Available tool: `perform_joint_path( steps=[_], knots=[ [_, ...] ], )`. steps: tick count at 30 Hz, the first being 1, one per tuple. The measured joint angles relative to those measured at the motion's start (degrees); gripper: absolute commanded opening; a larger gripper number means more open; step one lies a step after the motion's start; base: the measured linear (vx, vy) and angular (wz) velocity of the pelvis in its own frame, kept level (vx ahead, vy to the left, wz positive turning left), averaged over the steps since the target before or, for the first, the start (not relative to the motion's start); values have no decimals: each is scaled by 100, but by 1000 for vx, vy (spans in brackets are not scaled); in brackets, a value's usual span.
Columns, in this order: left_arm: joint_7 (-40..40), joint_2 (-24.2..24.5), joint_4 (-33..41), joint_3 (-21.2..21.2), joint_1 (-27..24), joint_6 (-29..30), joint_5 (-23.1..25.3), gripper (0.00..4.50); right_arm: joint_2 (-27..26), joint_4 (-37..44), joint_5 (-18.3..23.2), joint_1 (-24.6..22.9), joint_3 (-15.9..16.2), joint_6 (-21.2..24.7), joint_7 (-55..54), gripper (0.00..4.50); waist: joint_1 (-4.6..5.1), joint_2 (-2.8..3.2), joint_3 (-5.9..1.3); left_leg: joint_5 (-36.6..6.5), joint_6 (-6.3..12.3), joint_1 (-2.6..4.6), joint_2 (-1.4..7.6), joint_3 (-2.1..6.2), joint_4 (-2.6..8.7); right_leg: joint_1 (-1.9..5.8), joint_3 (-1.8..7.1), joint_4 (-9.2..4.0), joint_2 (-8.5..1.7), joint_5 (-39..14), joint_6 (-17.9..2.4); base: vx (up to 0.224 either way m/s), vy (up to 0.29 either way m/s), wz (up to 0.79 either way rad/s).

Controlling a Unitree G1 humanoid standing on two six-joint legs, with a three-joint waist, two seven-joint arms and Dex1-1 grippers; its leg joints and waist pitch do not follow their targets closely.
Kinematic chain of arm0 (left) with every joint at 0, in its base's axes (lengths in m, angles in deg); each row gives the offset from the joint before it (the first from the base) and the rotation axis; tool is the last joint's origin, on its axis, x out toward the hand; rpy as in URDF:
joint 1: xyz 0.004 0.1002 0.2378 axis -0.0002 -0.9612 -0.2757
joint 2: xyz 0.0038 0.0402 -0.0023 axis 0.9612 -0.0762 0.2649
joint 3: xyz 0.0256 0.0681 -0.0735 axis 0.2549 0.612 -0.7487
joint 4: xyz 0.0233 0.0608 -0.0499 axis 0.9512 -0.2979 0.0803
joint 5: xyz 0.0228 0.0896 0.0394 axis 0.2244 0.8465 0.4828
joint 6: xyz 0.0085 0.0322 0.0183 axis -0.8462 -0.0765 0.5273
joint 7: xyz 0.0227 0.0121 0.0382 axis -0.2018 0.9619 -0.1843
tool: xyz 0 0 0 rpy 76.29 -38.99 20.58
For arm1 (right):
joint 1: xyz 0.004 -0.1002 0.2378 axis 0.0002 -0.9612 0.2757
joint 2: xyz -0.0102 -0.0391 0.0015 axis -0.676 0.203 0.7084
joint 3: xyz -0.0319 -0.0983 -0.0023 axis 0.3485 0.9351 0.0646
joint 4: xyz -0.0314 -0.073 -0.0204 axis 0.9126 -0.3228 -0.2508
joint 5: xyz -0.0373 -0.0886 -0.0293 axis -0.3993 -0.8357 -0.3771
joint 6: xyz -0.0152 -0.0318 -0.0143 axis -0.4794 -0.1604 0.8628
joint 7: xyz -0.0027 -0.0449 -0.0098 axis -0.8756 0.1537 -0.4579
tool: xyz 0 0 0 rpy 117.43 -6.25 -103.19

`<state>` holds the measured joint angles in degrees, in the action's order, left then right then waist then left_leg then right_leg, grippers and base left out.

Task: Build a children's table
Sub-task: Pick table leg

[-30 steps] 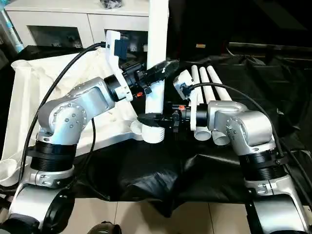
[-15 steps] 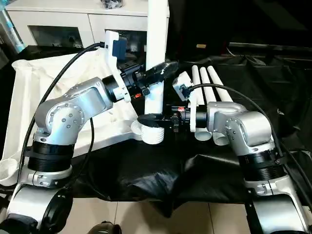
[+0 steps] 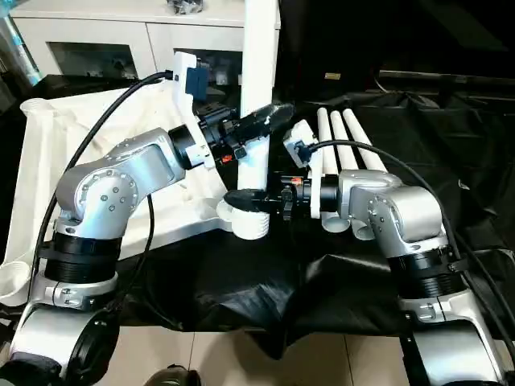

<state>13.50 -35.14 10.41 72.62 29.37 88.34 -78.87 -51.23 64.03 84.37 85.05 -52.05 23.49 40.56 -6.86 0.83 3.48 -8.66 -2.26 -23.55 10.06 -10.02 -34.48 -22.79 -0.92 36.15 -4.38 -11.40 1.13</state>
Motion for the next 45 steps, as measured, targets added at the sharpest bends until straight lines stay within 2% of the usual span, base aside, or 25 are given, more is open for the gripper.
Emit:
perform_joint_path(
  steps=[2,3,7,8,12,13,19,20,22,25,27,32,35,40,43,45],
  knots=[
    [50,1,0,2,0,30,-20,186,0,1,16,0,0,0,33,303,-1,0,0,0,0,0,0,0,0,0,0,0,0,0,0,0,0,0],
    [56,1,0,2,0,35,-25,186,0,1,22,0,0,1,37,266,-1,0,0,0,0,0,0,0,0,0,0,0,0,0,0,0,0,0],
    [62,5,1,3,0,36,-25,186,0,5,60,0,0,13,97,252,-4,0,0,0,0,0,0,0,0,0,0,0,0,0,0,0,0,0],
    [77,8,5,5,0,39,-25,186,0,5,73,-1,0,16,111,227,-7,0,0,0,0,0,0,0,0,0,0,0,0,0,0,0,0,0],
    [96,28,57,20,-2,69,-28,186,3,10,139,-17,0,37,151,215,-29,0,0,0,0,0,0,0,-1,0,0,0,0,0,0,0,0,0],
    [96,27,57,20,-2,72,-28,186,3,11,151,-18,0,43,153,196,-34,0,0,0,0,0,0,0,-1,0,0,0,0,0,0,0,0,0],
    [95,39,57,68,-19,81,-23,186,3,20,169,-78,-1,49,153,189,-59,0,0,0,0,0,0,0,-1,0,0,1,0,0,0,0,0,0],
    [91,35,57,71,-20,79,-6,256,3,23,176,-91,-6,48,145,189,-65,0,0,0,0,1,0,0,-1,1,0,1,0,0,0,0,0,0],
    [92,21,62,66,-38,66,7,256,-16,28,186,-106,-15,46,121,189,-79,1,-1,0,0,1,0,0,-1,1,0,1,0,0,0,0,0,0],
    [87,-16,88,67,-123,41,4,282,-77,32,188,-184,-28,37,22,189,-97,1,-1,0,0,2,0,0,-1,0,1,1,0,0,0,0,0,0],
    [34,-133,125,24,-238,-210,15,303,-190,51,200,-247,-123,13,-131,189,-107,2,-1,0,0,0,1,0,-1,-1,0,1,0,0,0,0,0,0],
    [-209,-582,213,-578,-290,-1121,-126,306,-448,51,220,-406,-519,-83,-639,189,-122,2,-1,0,0,0,1,0,-4,2,0,1,0,1,0,0,0,0],
    [-299,-593,306,-741,-383,-1421,-124,306,-565,55,213,-434,-726,-192,-1045,189,-122,1,-1,0,0,1,1,1,-3,1,0,1,0,3,1,0,0,0],
    [-413,-507,686,-719,-735,-1550,8,306,-768,177,-229,-609,-923,-656,-1956,189,-122,1,-1,0,-1,-1,1,0,-1,-1,0,0,0,2,2,0,0,0],
    [-582,-109,927,-604,-996,-1716,470,306,-826,394,-560,-772,-934,-797,-2506,189,-115,5,-3,0,-2,2,1,1,3,-3,0,0,1,2,8,0,0,0],
    [-844,241,1086,-562,-1395,-1872,992,306,-838,770,-829,-1024,-915,-789,-2950,189,-95,9,-7,0,-3,8,1,1,9,-1,4,-4,2,-1,28,0,0,0]
  ],
)
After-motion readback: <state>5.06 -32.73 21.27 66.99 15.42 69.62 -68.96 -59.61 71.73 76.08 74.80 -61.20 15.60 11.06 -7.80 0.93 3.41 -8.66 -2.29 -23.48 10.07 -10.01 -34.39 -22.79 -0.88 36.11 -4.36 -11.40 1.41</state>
